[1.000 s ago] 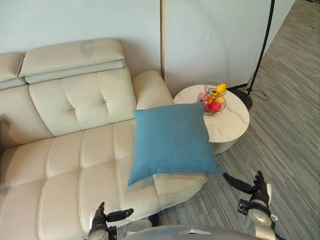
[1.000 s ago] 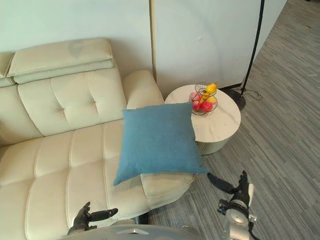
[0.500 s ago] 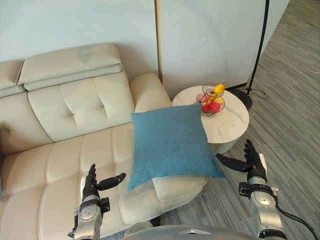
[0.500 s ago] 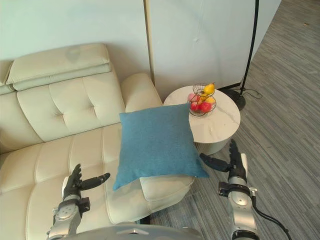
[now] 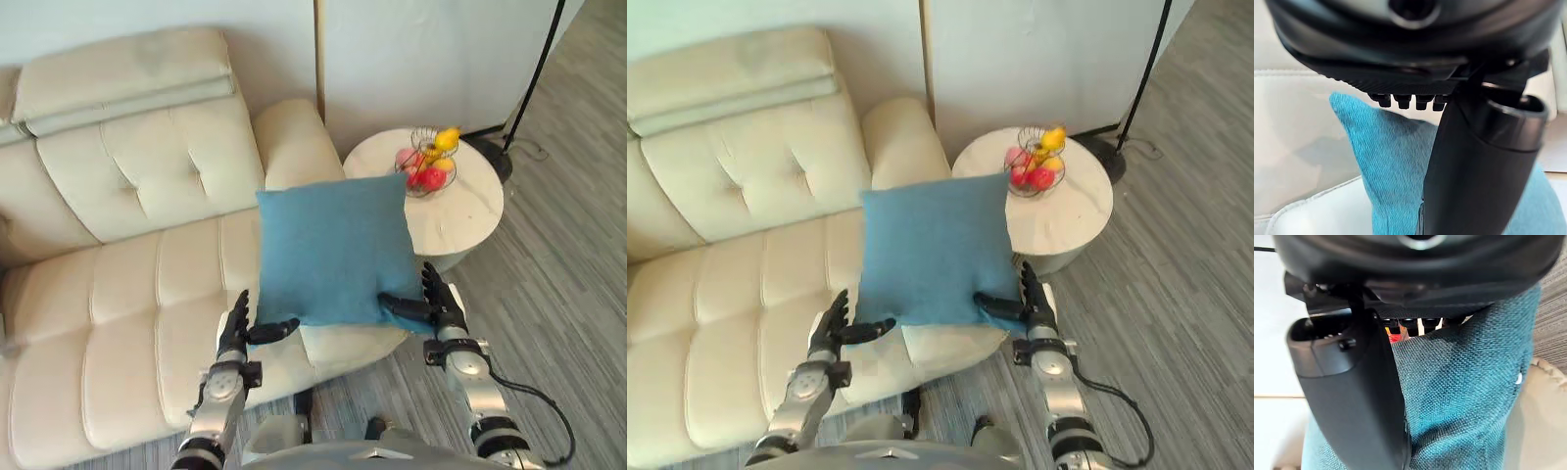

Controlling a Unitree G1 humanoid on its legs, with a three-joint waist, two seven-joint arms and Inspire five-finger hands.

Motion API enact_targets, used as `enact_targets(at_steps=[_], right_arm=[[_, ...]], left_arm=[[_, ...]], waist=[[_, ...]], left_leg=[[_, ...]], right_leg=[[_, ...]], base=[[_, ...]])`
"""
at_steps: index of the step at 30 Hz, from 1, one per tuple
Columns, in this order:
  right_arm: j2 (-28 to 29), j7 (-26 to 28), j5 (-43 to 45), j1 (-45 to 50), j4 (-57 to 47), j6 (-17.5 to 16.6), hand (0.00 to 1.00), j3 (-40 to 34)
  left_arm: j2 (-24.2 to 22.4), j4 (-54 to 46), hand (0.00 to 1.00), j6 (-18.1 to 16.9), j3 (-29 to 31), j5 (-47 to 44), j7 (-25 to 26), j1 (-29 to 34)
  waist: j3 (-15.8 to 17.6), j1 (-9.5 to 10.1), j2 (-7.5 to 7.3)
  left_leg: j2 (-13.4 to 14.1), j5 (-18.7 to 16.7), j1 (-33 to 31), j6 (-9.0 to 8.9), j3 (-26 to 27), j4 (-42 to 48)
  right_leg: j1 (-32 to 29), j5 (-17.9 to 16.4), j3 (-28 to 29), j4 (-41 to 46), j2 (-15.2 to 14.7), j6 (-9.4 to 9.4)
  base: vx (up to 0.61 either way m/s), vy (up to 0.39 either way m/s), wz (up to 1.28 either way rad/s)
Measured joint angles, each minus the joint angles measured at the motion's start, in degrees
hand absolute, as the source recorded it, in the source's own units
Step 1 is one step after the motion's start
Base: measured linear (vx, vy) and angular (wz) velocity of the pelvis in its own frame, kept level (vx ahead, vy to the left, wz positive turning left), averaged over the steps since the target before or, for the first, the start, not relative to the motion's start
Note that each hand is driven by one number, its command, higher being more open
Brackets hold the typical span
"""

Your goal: Pick up cushions and gather them together orderly.

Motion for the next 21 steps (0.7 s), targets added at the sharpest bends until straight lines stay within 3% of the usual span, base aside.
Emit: enact_targets(at_steps=[3,10,16,21], right_arm=[[-0.21,-2.13,2.2,-3.78,0.47,-0.01,0.0,0.27],[-0.59,-4.38,4.23,-6.34,-1.06,-0.67,0.0,2.78],[-0.66,-4.35,4.25,-4.42,-6.05,-1.16,0.0,4.17],[-0.29,-3.67,4.23,3.54,-11.48,-1.55,0.0,3.76]], left_arm=[[-0.56,-0.01,0.0,0.02,-2.03,-1.3,1.88,-5.11],[0.57,-2.11,0.0,0.05,-2.97,-3.74,5.34,-9.91],[0.96,-7.89,0.0,0.02,-5.59,-4.02,5.53,-9.79],[1.54,-14.27,0.0,0.02,-6.13,-6.8,2.46,-4.17]], waist=[[2.31,-0.02,1.08],[3.02,0.04,1.66],[3.02,0.39,1.67],[2.84,0.34,1.6]], left_leg=[[0.93,1.46,-4.16,-0.29,-0.11,0.0],[1.91,2.47,-8.26,-0.71,-0.07,-0.01],[1.89,2.66,-7.98,-0.57,0.17,-0.01],[1.62,1.75,-2.89,-1.78,0.44,-0.01]], right_leg=[[-4.59,0.81,0.03,1.16,0.49,-0.64],[-9.95,1.12,0.34,3.6,1.0,-1.03],[-9.72,1.07,0.48,3.67,0.96,-1.07],[-3.98,0.63,0.7,1.88,0.85,-1.15]], base=[[-0.13,0.003,-0.03],[-0.1,-0.017,-0.04],[-0.01,-0.003,0.0],[0.04,-0.023,-0.01]])
